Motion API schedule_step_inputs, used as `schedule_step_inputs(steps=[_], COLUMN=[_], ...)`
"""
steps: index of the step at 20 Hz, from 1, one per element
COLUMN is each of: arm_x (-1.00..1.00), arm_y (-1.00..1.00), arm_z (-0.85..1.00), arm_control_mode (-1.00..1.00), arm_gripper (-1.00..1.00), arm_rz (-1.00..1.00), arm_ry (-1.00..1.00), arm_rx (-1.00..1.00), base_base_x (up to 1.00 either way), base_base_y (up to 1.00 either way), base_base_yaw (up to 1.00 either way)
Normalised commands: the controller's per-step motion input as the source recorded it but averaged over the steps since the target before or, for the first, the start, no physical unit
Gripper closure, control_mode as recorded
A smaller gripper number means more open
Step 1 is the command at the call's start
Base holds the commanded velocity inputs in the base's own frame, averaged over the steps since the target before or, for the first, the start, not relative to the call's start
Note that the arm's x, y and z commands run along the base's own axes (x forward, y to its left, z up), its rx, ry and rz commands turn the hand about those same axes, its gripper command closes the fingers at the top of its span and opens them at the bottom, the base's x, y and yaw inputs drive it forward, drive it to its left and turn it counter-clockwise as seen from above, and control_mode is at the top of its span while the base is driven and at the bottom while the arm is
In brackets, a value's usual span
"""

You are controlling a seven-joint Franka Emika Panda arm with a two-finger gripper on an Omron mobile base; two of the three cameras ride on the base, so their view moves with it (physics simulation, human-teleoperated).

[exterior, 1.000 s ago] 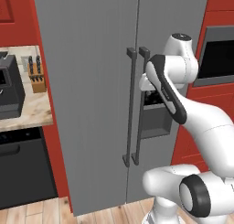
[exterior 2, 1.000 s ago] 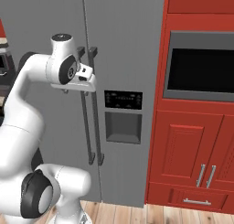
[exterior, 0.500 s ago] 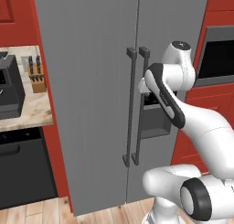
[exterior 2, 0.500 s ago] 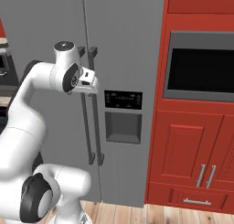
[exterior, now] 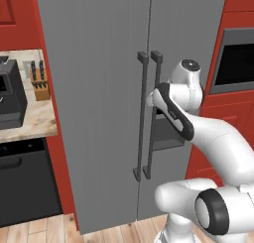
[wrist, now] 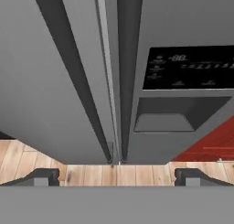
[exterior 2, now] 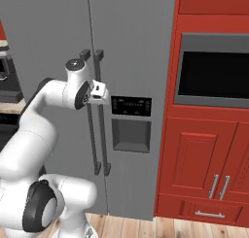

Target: Retrieve a lemon from the fridge and place it on the cutting board with the fish.

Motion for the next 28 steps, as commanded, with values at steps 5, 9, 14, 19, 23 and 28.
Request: schedule_step_inputs(steps=[5,9,14,19,23,28], arm_x=[0.44,0.38,0.55,0.38,0.22,0.12], arm_y=[0.00,0.00,-0.04,-0.26,-0.02,0.01], arm_z=[-0.10,-0.05,-0.04,-0.16,-0.07,-0.02], arm_control_mode=[-1.00,-1.00,-1.00,-1.00,-1.00,-1.00], arm_gripper=[-1.00,-1.00,-1.00,-1.00,-1.00,-1.00], arm_rz=[0.00,0.02,0.00,-0.06,-0.02,0.00], arm_ry=[-0.03,-0.01,-0.05,0.00,-0.03,-0.10], arm_rx=[-0.01,-0.01,-0.01,0.00,0.00,0.00], base_base_x=[0.00,0.00,0.00,0.00,0.00,0.00], base_base_y=[0.00,0.00,0.00,0.00,0.00,0.00], base_base_yaw=[0.00,0.00,0.00,0.00,0.00,0.00])
